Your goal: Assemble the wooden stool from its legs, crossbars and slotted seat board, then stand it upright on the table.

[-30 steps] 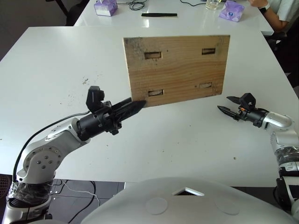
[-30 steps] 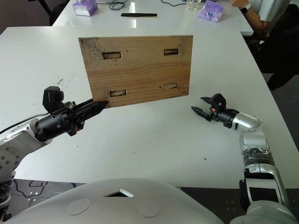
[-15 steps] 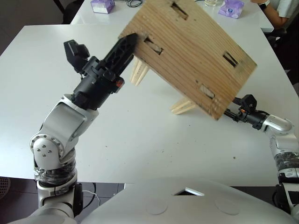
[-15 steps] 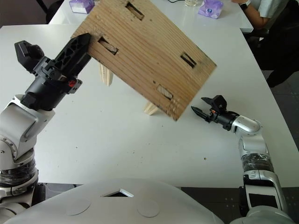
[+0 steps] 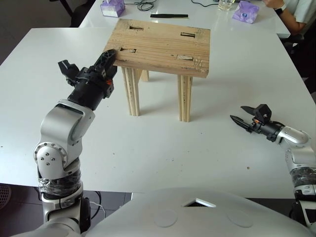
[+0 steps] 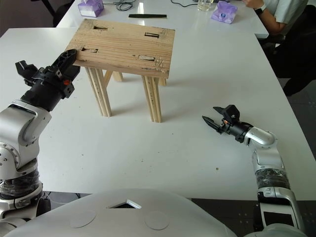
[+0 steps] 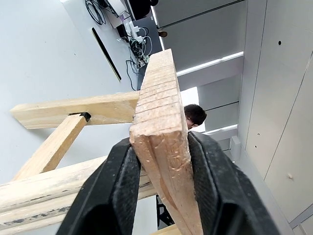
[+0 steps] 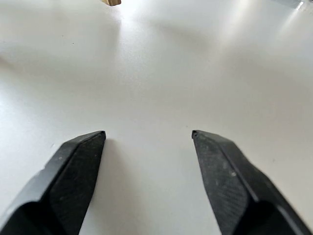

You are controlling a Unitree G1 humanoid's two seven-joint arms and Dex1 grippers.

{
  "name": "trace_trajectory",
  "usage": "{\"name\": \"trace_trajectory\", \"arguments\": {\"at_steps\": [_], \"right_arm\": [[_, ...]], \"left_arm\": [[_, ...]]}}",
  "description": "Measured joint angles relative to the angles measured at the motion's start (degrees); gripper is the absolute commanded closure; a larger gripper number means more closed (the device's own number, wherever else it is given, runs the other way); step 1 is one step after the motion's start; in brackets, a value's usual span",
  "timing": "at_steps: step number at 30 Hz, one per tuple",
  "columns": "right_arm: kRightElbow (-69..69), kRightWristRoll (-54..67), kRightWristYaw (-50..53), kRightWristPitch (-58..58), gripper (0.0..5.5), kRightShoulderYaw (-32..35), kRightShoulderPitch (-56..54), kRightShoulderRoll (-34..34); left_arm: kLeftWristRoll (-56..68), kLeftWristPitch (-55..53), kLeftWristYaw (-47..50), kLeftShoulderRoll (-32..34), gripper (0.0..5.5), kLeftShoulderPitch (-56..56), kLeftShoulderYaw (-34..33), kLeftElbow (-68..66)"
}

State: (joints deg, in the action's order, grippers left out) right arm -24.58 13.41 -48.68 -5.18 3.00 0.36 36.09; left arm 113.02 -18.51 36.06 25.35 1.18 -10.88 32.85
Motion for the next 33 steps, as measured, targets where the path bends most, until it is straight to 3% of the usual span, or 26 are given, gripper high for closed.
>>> {"name": "trace_trajectory", "arguments": {"at_steps": [3, 9, 19, 28, 33], "right_arm": [[0.0, -0.1, 0.0, 0.0, 2.23, -0.5, 0.0, -0.1], [-0.6, -0.2, -0.3, 0.0, 2.23, -0.7, -0.7, -0.1], [-1.2, -0.3, -0.9, -0.3, 2.23, -0.8, -1.7, -0.1], [-2.0, -0.3, -1.0, -0.6, 2.23, -0.9, -2.6, -0.5], [-2.5, -0.3, 1.7, -1.7, 2.23, -0.3, -3.0, -2.1]], "left_arm": [[-4.6, -3.8, 0.3, 5.6, 2.84, 0.3, 1.7, -0.2], [-3.6, -5.8, 1.5, 6.2, 1.78, 4.1, 2.3, -4.6], [0.0, -6.3, 4.4, 1.5, 1.75, 5.1, -0.6, -4.5], [-0.4, -7.5, 1.8, 3.3, 1.75, 12.1, -7.5, -8.1], [-23.5, -7.3, -13.0, 10.9, 1.75, 5.7, -7.2, -15.2]]}}
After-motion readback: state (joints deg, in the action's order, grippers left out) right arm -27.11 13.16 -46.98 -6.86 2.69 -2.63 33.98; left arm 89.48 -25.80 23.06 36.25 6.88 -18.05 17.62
